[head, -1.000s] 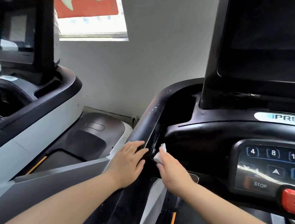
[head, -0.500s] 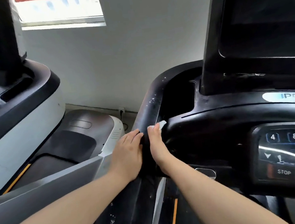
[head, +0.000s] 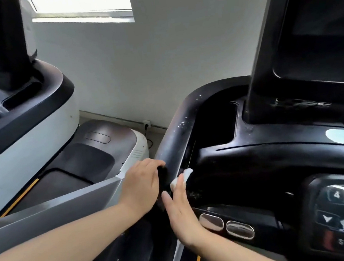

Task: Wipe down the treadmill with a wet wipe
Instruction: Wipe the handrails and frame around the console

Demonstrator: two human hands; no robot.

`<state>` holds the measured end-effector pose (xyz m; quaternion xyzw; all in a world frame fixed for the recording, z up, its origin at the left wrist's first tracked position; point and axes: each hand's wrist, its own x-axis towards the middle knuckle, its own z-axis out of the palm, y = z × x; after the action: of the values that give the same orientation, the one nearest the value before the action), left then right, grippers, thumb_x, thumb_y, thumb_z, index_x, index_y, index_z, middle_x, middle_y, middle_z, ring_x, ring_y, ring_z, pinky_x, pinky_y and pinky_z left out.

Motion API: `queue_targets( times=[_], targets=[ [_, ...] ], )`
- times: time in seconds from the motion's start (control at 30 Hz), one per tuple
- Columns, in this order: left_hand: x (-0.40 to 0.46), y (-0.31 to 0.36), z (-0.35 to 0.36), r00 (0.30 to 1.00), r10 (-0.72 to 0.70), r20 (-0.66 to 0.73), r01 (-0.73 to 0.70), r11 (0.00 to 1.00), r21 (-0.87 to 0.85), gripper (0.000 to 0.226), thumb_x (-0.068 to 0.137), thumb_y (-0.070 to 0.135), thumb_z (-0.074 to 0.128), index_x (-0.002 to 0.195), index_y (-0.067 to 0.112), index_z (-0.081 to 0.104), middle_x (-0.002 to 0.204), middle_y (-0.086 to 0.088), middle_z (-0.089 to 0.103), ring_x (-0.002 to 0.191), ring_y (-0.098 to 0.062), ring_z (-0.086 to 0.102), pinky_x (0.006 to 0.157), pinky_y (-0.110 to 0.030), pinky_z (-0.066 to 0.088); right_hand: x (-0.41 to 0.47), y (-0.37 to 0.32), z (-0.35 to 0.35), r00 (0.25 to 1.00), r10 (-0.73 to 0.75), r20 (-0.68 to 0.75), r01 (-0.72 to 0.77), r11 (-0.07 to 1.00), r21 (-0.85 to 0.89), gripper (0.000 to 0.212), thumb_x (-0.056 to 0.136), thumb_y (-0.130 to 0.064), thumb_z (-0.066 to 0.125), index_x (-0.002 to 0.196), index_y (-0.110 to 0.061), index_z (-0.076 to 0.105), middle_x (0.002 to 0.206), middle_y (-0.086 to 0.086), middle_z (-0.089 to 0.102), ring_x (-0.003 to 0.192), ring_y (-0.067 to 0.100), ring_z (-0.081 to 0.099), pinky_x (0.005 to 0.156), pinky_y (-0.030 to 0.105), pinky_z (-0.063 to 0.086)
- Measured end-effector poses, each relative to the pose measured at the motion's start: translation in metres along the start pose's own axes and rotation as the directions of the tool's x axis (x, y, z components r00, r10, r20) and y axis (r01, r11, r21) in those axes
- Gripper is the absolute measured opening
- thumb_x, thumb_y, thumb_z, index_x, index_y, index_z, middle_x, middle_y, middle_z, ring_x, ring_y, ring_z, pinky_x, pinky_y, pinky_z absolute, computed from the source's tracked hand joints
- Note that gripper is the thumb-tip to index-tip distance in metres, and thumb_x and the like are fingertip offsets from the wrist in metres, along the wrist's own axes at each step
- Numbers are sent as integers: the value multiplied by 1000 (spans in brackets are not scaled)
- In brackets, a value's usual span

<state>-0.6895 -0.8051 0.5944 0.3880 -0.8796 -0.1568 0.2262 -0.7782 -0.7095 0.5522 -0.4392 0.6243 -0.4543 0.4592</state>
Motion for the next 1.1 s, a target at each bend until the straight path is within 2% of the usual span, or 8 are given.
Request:
queue_targets(
  times=[0.1, 0.2, 0.33, 0.4, 0.5, 0.67, 0.9, 1.1],
  targets=[
    [19, -3, -3, 1000, 31, -4, -31, 1000, 3, 40, 82, 20, 32, 97, 9, 68, 91, -4, 68, 85, -11, 50, 79, -21, 36, 44, -10, -16, 990, 22, -141, -12, 997, 73, 74, 98, -37, 35, 149, -16, -15, 136, -1, 18, 145, 20, 8, 119, 38, 11],
    [35, -6, -4, 997, 8, 79, -11, 999, 34, 32, 89, 11, 43, 113, 6, 63, 116, -7, 62, 108, -18, 50, 93, -11, 22, 104, -24, -53, 977, 94, -191, -58, 981, 186, 65, 98, -38, 34, 148, -19, -3, 127, -7, 16, 131, 15, 24, 115, 33, 14],
    [55, -4, -4, 963, -31, 267, 4, 995, 100, 41, 97, 12, 46, 138, 10, 43, 147, -2, 37, 133, -21, 34, 103, -12, 13, 103, -26, -54, 979, 95, -181, -90, 995, 38, 79, 86, -48, 32, 146, -18, -9, 127, -4, 19, 120, 9, 24, 116, 38, 18],
    [67, -4, -9, 938, -39, 345, 4, 995, 102, 44, 97, 20, 49, 140, 13, 40, 149, 1, 35, 135, -16, 33, 103, -11, 15, 58, -16, -35, 994, 24, -107, -28, 999, -40, 79, 96, -38, 35, 146, -16, -22, 153, 3, 12, 140, 11, 15, 118, 31, 12],
    [80, -12, -19, 868, -84, 490, 8, 988, 155, 56, 93, 35, 56, 144, 23, 36, 152, 10, 29, 139, -10, 29, 111, -22, 20, 13, -9, -21, 1000, 12, 14, -11, 998, -64, 72, 102, -33, 31, 145, -17, -24, 159, 3, -6, 145, 10, -7, 117, 26, 1],
    [97, -11, -31, 739, -136, 660, -73, 957, 280, 90, 74, 55, 70, 148, 28, 26, 154, 14, 23, 136, -15, 33, 109, -32, 31, 81, -28, -59, 988, 123, -90, -132, 985, -111, 71, 102, -32, 33, 148, -23, -20, 158, 1, 9, 140, 21, 23, 98, 19, 21],
    [101, -1, -30, 707, -118, 697, -254, 878, 406, 90, 77, 56, 67, 148, 21, 25, 155, 4, 26, 132, -22, 35, 103, -36, 36, 11, -14, -28, 997, -78, 19, 80, 970, -228, 70, 102, -31, 35, 149, -16, -15, 160, 1, -1, 146, 13, 5, 113, 17, 9],
    [101, 0, -31, 703, -120, 701, -268, 868, 418, 86, 77, 55, 67, 145, 18, 29, 151, 2, 32, 129, -22, 37, 99, -36, 39, 87, -35, -58, 987, 38, -155, -63, 985, -160, 68, 102, -27, 36, 150, -16, -10, 159, 5, -3, 145, 17, 9, 107, 17, 11]
  ],
)
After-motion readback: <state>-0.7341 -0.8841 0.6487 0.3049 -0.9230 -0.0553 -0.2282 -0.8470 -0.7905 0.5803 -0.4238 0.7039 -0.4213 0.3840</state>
